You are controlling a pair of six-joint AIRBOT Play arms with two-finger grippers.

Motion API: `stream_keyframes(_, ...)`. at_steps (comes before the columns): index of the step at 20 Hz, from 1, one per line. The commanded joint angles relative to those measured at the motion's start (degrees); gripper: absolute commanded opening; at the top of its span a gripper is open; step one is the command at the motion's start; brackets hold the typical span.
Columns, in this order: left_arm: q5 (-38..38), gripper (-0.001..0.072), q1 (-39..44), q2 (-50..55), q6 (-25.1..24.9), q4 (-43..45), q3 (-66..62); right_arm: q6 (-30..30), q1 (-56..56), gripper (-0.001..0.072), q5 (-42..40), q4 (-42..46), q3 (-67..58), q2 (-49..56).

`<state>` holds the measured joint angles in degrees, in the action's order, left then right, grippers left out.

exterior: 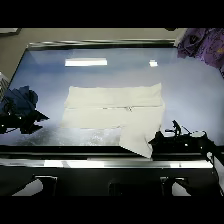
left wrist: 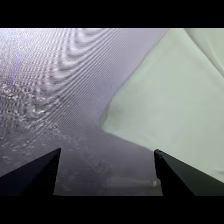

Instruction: Fold the clothes and pants, and hang the long-sleeved shirts on hangers.

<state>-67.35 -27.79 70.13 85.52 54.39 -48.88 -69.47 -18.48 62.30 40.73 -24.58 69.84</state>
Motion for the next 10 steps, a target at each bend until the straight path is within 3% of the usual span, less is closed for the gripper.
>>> stream_keyframes(1, -0.7, 0.0679, 0.0, 0.2, -0.9, 0.0, 0.1, 0.7, 2.2, 0.0026, -4.0, -1.9, 0.0, 0.1)
stream_keyframes(10, -0.5, 0.0677, 1.0, 9.5, -7.4, -6.4, 0.8, -4.1, 2.2, 0.0027, -1.6, 0.4, -0.8, -7.9)
